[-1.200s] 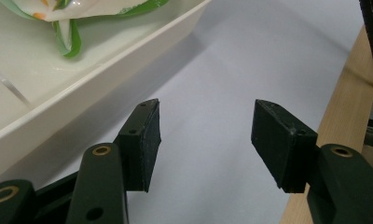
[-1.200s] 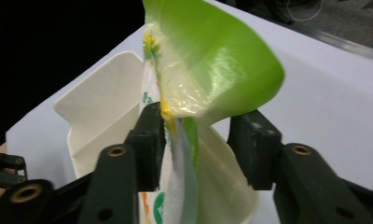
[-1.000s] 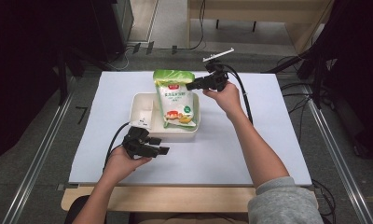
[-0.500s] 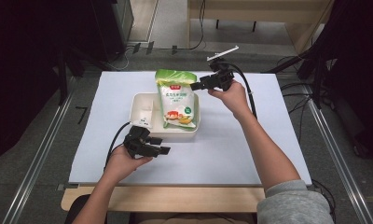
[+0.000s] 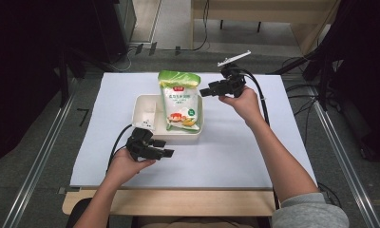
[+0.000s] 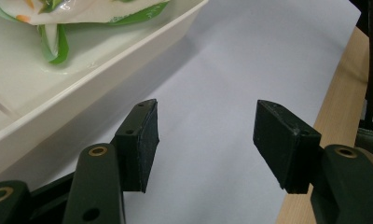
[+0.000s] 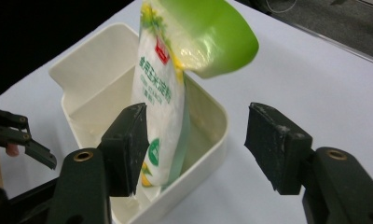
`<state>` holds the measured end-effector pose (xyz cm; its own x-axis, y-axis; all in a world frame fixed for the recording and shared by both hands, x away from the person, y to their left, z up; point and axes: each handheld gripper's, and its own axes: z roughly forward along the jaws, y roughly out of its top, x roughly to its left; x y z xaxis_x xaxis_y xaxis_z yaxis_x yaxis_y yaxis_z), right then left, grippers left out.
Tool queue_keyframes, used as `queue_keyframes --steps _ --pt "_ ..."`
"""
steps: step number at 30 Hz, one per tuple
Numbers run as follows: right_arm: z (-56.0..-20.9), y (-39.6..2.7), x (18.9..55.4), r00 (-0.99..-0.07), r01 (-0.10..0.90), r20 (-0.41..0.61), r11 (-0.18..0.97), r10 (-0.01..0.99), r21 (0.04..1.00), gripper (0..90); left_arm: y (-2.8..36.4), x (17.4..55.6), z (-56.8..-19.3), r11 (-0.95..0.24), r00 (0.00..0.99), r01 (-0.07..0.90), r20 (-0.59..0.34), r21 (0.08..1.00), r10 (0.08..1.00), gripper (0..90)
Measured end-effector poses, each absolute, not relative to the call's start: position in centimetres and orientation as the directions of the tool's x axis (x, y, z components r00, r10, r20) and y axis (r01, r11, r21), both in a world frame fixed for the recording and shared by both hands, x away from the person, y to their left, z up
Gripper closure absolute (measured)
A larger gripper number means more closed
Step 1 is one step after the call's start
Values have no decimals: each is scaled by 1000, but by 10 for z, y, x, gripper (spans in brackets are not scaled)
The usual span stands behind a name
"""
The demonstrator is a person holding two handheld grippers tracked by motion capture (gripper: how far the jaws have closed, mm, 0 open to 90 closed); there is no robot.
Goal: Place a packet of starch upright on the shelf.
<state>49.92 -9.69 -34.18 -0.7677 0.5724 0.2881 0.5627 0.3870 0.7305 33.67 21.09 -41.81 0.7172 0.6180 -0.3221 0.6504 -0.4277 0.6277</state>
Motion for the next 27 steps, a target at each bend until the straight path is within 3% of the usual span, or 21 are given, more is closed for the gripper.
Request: queue_keyframes --steps 13,27 --pt "-353 -118 467 -769 551 254 407 586 728 428 211 337 -420 -429 717 650 -320 627 619 407" --pt "-384 -136 420 -775 555 261 421 575 717 391 210 337 -421 -433 720 648 -317 627 618 407"
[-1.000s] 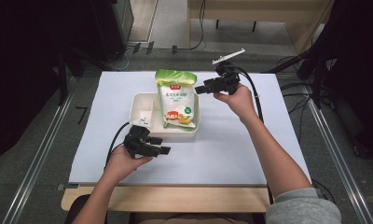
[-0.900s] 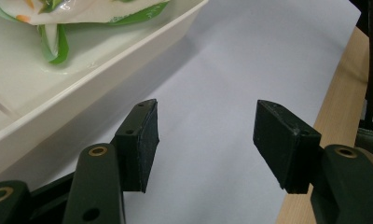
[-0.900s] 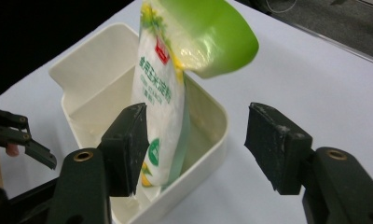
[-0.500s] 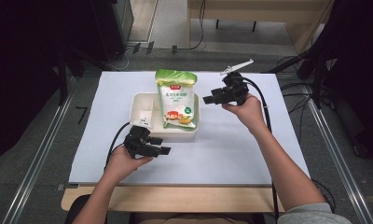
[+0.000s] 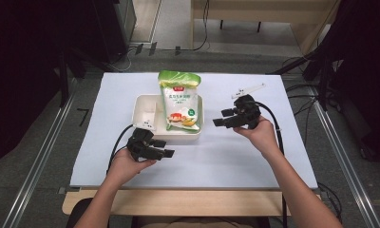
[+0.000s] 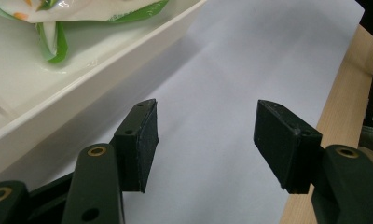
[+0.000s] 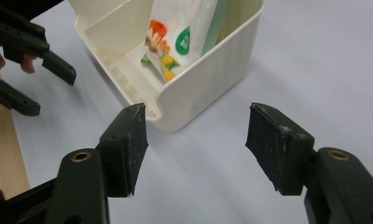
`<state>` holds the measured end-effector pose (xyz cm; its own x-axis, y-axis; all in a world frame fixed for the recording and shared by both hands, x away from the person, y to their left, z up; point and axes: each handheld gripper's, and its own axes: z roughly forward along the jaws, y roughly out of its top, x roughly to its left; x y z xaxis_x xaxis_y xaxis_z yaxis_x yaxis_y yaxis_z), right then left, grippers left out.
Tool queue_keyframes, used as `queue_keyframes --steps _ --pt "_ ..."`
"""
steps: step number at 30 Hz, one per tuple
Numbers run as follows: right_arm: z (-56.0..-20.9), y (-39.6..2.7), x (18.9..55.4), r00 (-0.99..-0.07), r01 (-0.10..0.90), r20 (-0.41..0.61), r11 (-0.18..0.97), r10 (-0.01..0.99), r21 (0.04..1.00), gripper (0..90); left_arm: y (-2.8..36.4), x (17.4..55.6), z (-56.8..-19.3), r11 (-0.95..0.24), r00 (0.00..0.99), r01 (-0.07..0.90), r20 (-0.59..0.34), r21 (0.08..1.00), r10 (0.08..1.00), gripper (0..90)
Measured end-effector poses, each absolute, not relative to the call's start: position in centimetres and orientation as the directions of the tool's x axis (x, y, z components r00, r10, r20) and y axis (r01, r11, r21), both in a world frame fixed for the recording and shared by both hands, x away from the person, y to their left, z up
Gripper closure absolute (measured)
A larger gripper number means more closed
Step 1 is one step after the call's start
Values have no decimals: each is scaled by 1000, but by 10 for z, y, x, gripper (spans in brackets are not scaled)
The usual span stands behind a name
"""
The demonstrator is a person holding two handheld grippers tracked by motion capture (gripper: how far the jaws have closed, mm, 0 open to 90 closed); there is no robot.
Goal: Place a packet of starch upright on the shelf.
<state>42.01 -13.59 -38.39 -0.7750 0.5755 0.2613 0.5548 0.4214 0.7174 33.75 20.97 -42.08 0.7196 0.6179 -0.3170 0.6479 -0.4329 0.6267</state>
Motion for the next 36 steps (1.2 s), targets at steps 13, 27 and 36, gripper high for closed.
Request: queue_keyframes --steps 13,27,36 --pt "-404 -151 385 -771 551 249 419 586 722 391 207 338 -423 -442 727 640 -309 628 614 407" --pt "-425 -160 368 -775 537 226 425 590 729 408 204 339 -428 -459 736 630 -292 626 611 391" --pt "-436 -159 369 -765 548 226 424 604 721 418 205 341 -431 -456 728 640 -297 619 618 386"
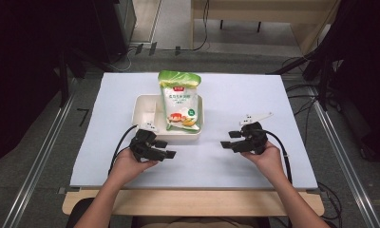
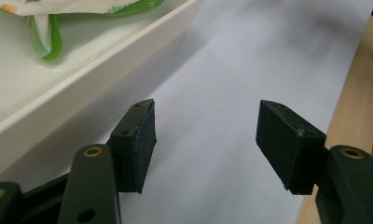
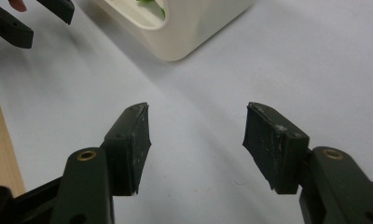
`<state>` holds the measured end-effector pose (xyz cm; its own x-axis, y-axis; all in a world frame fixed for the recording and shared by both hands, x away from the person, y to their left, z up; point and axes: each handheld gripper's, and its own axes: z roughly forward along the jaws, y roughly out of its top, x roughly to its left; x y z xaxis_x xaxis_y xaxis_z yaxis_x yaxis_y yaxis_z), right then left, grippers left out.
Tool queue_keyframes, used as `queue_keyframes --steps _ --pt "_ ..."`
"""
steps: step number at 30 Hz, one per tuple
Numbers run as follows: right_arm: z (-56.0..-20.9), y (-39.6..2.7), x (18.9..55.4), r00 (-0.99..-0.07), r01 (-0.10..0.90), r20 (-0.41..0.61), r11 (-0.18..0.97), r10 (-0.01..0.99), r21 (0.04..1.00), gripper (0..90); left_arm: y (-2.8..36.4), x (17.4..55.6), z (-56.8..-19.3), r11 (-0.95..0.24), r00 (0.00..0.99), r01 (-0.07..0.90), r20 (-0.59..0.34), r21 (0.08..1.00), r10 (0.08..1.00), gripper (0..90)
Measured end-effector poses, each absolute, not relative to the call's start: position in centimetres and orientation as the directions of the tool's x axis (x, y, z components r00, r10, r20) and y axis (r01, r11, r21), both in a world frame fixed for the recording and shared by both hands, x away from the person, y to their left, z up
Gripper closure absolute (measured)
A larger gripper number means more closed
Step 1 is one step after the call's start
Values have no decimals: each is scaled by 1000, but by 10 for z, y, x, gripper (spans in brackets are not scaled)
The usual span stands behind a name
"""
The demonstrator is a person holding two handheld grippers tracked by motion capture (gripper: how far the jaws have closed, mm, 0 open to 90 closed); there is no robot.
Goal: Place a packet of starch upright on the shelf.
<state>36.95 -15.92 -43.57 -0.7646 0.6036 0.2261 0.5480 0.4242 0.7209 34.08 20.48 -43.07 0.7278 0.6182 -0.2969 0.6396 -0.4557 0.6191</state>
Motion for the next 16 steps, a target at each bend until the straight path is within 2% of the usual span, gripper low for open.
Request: queue_keyframes --steps 16 --pt "-441 -158 371 -761 565 244 428 601 705 421 203 341 -432 -462 728 641 -295 612 619 385"
